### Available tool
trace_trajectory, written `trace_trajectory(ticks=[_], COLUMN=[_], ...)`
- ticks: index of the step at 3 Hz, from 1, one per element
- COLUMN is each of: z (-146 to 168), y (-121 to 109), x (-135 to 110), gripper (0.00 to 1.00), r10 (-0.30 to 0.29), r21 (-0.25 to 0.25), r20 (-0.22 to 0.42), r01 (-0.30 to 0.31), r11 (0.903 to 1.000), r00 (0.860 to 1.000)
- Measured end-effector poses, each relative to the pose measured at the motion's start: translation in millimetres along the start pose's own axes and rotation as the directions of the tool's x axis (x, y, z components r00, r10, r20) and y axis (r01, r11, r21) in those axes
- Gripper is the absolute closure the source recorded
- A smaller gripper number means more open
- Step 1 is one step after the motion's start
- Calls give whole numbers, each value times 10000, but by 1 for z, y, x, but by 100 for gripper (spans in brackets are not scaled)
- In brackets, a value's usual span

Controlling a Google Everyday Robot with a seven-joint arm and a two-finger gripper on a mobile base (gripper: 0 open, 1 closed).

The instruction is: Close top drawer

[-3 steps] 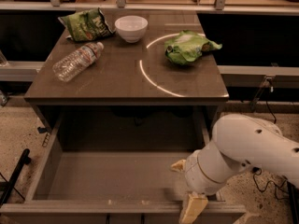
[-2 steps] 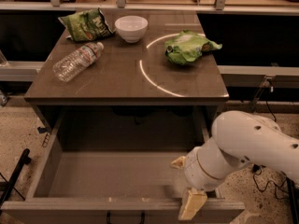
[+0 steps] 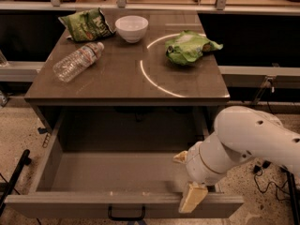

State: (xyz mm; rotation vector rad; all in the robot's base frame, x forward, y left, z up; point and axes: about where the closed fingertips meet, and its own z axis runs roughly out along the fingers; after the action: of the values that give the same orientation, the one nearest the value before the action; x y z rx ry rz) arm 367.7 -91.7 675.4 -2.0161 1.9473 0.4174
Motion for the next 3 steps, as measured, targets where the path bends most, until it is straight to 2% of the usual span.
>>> trace_trajectory(ticks=[1, 2, 3], z=[2, 3, 2], y=[-14, -45, -60], x=[1, -3, -4], gripper=[20, 12, 10], r10=[180, 415, 526], r21=[111, 425, 546], r20=[19, 149, 238], r01=[-180, -421, -538], r11=[9998, 9982, 9971], r00=[9998, 9990, 9983])
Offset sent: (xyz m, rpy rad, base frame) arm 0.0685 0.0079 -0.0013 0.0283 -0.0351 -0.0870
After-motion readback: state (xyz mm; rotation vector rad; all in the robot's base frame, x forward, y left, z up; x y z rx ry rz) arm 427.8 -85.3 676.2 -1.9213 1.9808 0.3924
